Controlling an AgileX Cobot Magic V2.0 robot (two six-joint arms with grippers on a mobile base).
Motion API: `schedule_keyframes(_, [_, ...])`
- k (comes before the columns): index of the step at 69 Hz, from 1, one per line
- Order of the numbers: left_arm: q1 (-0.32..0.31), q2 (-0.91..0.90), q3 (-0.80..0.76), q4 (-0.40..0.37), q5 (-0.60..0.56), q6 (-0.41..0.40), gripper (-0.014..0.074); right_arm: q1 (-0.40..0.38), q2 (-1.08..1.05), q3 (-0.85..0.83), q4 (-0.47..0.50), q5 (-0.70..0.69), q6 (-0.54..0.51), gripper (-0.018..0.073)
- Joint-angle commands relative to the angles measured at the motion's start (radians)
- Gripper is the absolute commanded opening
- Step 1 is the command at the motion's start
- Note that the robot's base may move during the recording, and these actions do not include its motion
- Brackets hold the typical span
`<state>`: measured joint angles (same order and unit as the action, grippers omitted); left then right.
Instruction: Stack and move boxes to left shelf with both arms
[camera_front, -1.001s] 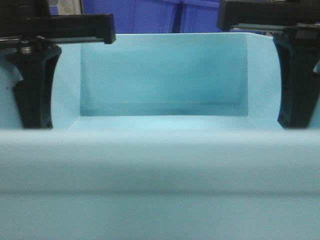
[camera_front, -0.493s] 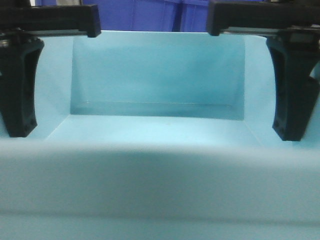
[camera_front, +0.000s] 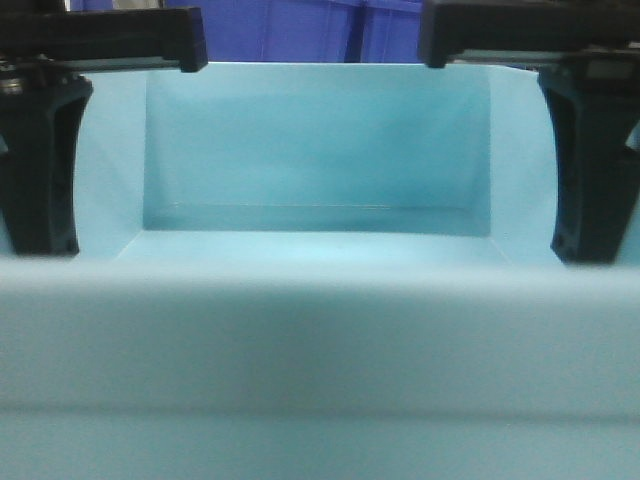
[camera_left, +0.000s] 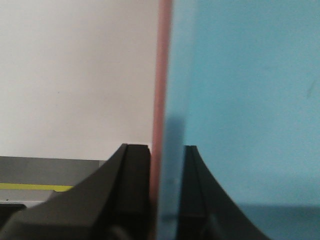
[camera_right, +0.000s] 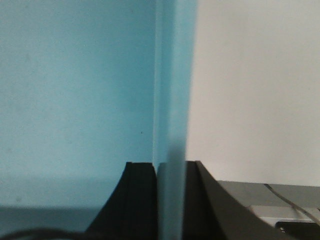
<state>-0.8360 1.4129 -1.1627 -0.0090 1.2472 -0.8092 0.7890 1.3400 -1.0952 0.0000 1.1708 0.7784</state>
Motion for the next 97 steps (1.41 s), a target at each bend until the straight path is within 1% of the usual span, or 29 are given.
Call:
schedule_keyframes(1, [-0.01,-0.041,-0.032,-0.019,0.092,0.037,-0.0004,0.002,-0.038,-0.054,-0.036,-0.015,-0.003,0.0055])
schedule_keyframes(5, [-0.01,-0.041,-0.032,-0.026,0.092,0.068,-0.0004,0.002,-0.038,-0.062,-0.044,-0.015,-0.003,0.0055])
schedule_keyframes(18, [-0.01,-0.041,-0.032,-0.026,0.092,0.068,-0.0004,0.002,-0.036,-0.067,-0.05,-0.015,-0.003,0.0055])
schedule_keyframes(26, [-0.01,-0.041,-0.032,-0.026,0.092,0.064,-0.0004,0.002,-0.036,-0.067,-0.05,-0.018,0.008,0.0055])
schedule_keyframes(33, [-0.01,-0.041,-0.032,-0.026,0.092,0.034,-0.0004,0.002,-0.036,-0.067,-0.053,-0.021,0.022,0.0055])
schedule_keyframes(41, [-0.01,-0.041,-0.032,-0.026,0.083,0.029,-0.0004,0.002,-0.036,-0.067,-0.057,-0.017,0.028,0.0055])
schedule_keyframes(46, [-0.01,-0.041,-0.032,-0.026,0.077,0.008,-0.0004,0.002,-0.036,-0.067,-0.057,-0.011,0.028,0.0055])
schedule_keyframes(61, [-0.008,-0.041,-0.046,-0.024,0.055,0.008,-0.0004,0.002,-0.036,-0.057,-0.06,0.003,0.028,0.0055])
schedule_keyframes(97, [-0.008,-0.041,-0.065,-0.008,0.066,0.008,-0.0004,0.002,-0.036,-0.047,-0.061,-0.006,0.028,0.0055])
